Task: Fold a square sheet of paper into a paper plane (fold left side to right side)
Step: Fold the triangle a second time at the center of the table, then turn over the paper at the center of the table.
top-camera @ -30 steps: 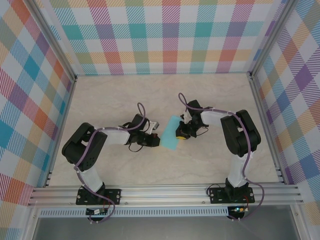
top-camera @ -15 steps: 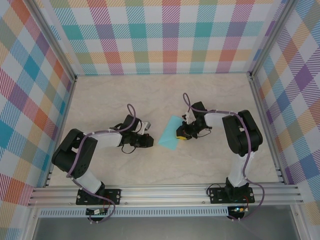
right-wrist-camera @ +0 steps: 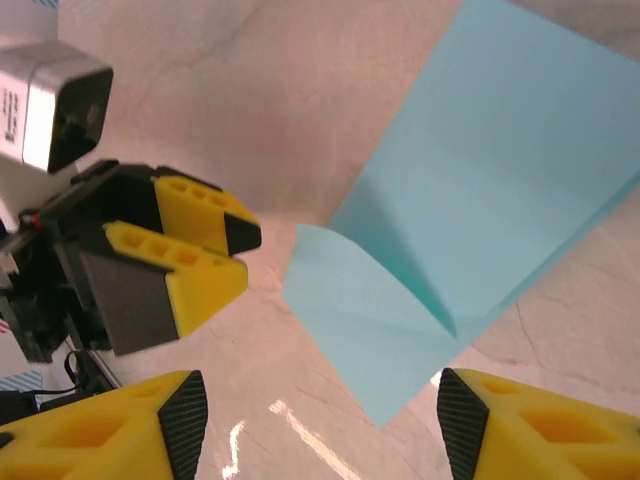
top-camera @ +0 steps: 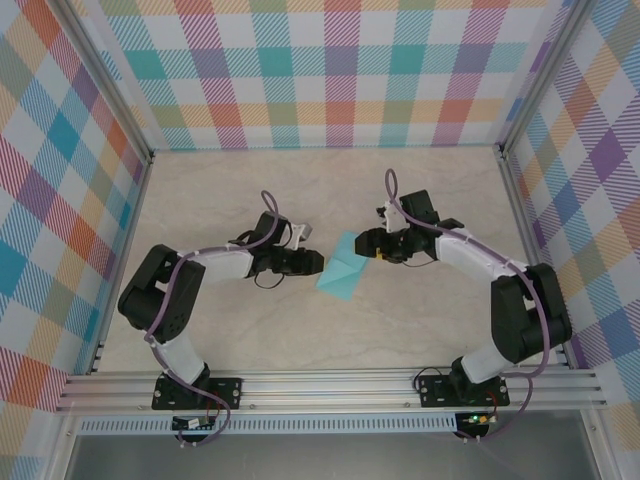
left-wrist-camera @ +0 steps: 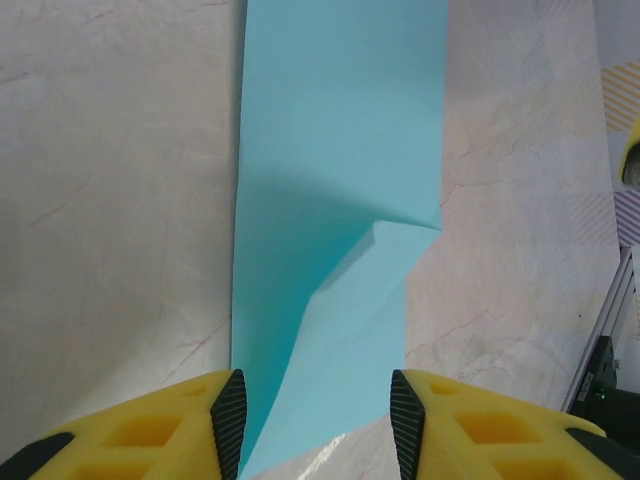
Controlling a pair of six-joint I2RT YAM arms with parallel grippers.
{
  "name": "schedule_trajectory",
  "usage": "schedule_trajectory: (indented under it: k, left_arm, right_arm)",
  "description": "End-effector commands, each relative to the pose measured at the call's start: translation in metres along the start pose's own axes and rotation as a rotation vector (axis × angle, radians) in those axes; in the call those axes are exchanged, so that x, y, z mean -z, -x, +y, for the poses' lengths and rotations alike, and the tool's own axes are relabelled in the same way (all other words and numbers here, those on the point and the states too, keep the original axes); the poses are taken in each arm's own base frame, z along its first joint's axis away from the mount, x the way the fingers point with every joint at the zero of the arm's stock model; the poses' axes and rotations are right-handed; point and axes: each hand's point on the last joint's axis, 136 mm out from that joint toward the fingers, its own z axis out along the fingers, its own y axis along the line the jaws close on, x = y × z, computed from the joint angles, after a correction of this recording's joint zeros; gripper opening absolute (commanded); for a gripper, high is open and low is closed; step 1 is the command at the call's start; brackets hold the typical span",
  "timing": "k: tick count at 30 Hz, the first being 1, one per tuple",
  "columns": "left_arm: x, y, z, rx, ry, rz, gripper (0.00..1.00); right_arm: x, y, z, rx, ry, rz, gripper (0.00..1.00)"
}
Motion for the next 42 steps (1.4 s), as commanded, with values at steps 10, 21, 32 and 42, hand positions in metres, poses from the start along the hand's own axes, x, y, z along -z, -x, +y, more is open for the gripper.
schedule_trajectory:
  k: [10,21,32,42]
  left_arm:
    - [-0.022,0.017,-0.007,0.009,-0.091,0.021,0.27]
    - [-0.016,0.015,-0.007,-0.004,-0.082,0.0,0.0]
    - [-0.006,0.011,-0.003,-0.01,-0.045,-0.025,0.0]
    - [-0.005,0.011,-0.001,-0.009,-0.032,-0.028,0.0]
  right_arm:
    - [-0.016,-0.038,-0.01,-0.137,0.077,0.097,0.67]
    - [-0.038,-0.028,-0.016,-0.235,0.104,0.108,0.67]
    - [-0.06,-0.027,-0.012,-0.28,0.134,0.148,0.65]
    - [-0.078,-0.02,-0.008,-0.29,0.14,0.173,0.59]
